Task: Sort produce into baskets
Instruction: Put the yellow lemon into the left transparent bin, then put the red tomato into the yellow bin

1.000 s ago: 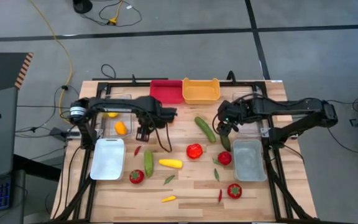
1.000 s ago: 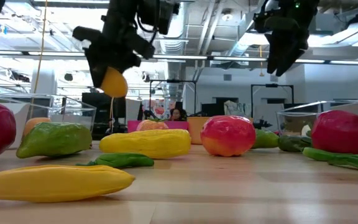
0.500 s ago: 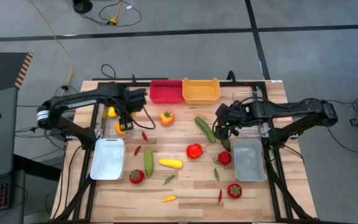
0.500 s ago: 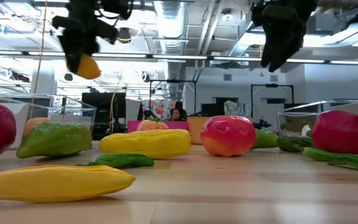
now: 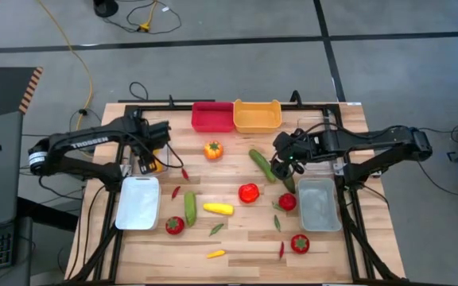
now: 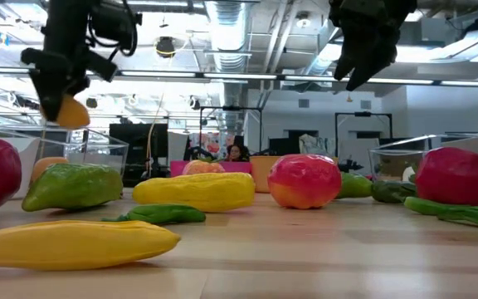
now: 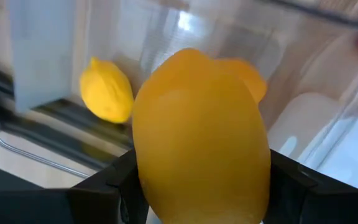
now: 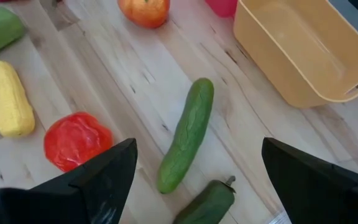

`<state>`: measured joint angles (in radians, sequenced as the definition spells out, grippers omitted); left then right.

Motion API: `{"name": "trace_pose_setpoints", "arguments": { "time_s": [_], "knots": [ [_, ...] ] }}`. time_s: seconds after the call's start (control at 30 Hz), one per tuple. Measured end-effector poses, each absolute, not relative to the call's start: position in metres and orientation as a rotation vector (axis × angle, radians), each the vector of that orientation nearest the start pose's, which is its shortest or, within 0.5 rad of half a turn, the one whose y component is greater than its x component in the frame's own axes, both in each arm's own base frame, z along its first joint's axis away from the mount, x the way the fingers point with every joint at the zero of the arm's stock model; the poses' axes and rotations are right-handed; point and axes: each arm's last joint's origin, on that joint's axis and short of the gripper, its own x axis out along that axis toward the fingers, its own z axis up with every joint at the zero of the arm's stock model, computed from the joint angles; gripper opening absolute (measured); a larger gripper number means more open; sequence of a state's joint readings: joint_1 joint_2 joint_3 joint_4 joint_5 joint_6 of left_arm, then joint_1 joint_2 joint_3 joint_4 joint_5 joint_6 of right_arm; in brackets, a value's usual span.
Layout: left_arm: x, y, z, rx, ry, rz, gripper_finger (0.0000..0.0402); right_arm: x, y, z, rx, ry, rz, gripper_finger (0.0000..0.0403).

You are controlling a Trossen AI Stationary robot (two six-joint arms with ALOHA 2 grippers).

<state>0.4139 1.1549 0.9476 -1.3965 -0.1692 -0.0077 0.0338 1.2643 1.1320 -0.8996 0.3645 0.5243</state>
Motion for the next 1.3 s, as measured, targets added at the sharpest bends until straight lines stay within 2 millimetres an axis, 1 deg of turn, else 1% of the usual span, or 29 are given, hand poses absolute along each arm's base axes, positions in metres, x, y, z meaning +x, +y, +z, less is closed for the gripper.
{"name": "trace_pose_setpoints", "arguments": {
  "time_s": [0.23,0.43,0.6,0.77,0.93,1.03,1.3],
  "knots": [
    [0.141,0.068,0.241,-0.217,1.672,0.452,0.021,0.24,-0.002,0.301,0.269,0.906,-0.555,0.0372],
    [0.14,0.069,0.239,-0.207,1.682,0.497,0.0212,0.24,-0.002,0.301,0.27,0.905,-0.555,0.0372],
    [0.14,0.07,0.24,-0.167,1.691,0.514,0.0237,0.24,-0.002,0.301,0.272,0.9,-0.553,0.0372],
    [0.139,0.07,0.24,-0.167,1.69,0.517,0.027,0.24,-0.002,0.301,0.273,0.9,-0.551,0.0372],
    [0.139,0.07,0.24,-0.167,1.69,0.517,0.0295,0.242,-0.001,0.302,0.292,0.898,-0.522,0.0372],
    [0.139,0.07,0.24,-0.167,1.69,0.517,0.0303,0.243,0.001,0.302,0.301,0.891,-0.5,0.0372],
    [0.14,0.07,0.24,-0.167,1.69,0.517,0.0304,0.247,0.004,0.305,0.309,0.842,-0.478,0.0372]
  ]
}}
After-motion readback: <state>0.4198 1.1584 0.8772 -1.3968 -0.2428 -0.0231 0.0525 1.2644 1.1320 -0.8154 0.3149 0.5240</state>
